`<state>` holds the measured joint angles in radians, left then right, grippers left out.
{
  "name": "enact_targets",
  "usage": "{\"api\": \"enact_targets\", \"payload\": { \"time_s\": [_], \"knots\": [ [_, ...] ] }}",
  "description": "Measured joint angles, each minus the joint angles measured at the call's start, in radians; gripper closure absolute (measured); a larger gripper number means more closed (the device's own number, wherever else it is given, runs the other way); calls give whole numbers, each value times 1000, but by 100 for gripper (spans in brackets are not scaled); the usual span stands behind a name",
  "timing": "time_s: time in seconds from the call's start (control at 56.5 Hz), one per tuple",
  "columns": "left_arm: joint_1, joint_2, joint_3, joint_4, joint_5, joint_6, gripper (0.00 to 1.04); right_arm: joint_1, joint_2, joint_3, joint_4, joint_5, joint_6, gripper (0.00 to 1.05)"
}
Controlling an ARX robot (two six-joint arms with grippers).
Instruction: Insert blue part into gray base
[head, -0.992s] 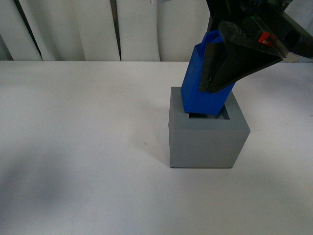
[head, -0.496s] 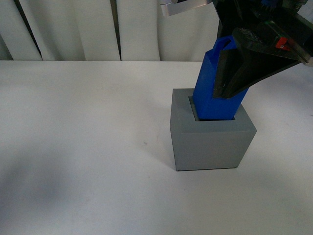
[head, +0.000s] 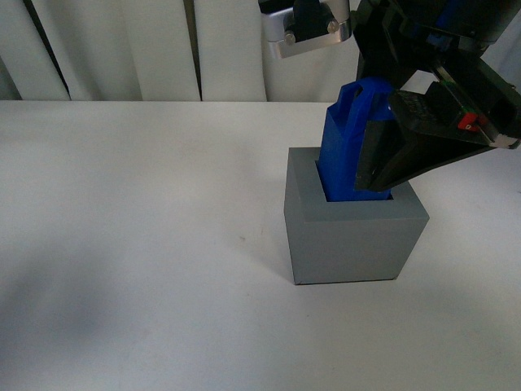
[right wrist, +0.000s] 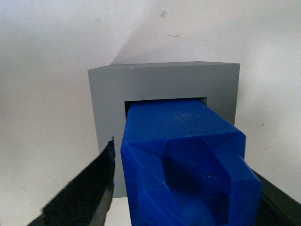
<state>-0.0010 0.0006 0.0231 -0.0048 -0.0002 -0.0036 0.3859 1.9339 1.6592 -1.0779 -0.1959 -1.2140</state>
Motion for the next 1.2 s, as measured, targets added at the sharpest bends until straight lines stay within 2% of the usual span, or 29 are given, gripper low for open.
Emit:
{"api": "enact_targets", "payload": {
  "time_s": [0.159, 0.425, 0.744, 0.797, 0.903, 0.992, 1.045, 1.098, 1.205],
  "knots": [
    [0, 0, 0, 0, 0, 0, 6, -19, -16, 0, 10, -58, 28, 5],
    [0, 0, 0, 0, 0, 0, 6, -69, -156, -95, 95, -156, 58, 7],
    [0, 0, 0, 0, 0, 0, 6, -176, -399, -288, 267, -343, 147, 7],
    [0, 0, 0, 0, 0, 0, 6, -204, -446, -339, 335, -386, 187, 7],
    [0, 0, 0, 0, 0, 0, 6, -291, -603, -548, 607, -500, 352, 7],
    [0, 0, 0, 0, 0, 0, 6, -333, -704, -716, 828, -489, 496, 7],
    [0, 0, 0, 0, 0, 0, 6, -370, -768, -858, 1043, -455, 639, 7],
    [0, 0, 0, 0, 0, 0, 6, -389, -786, -940, 1178, -443, 754, 7],
    [0, 0, 0, 0, 0, 0, 6, -393, -785, -958, 1204, -441, 838, 7]
  ]
}}
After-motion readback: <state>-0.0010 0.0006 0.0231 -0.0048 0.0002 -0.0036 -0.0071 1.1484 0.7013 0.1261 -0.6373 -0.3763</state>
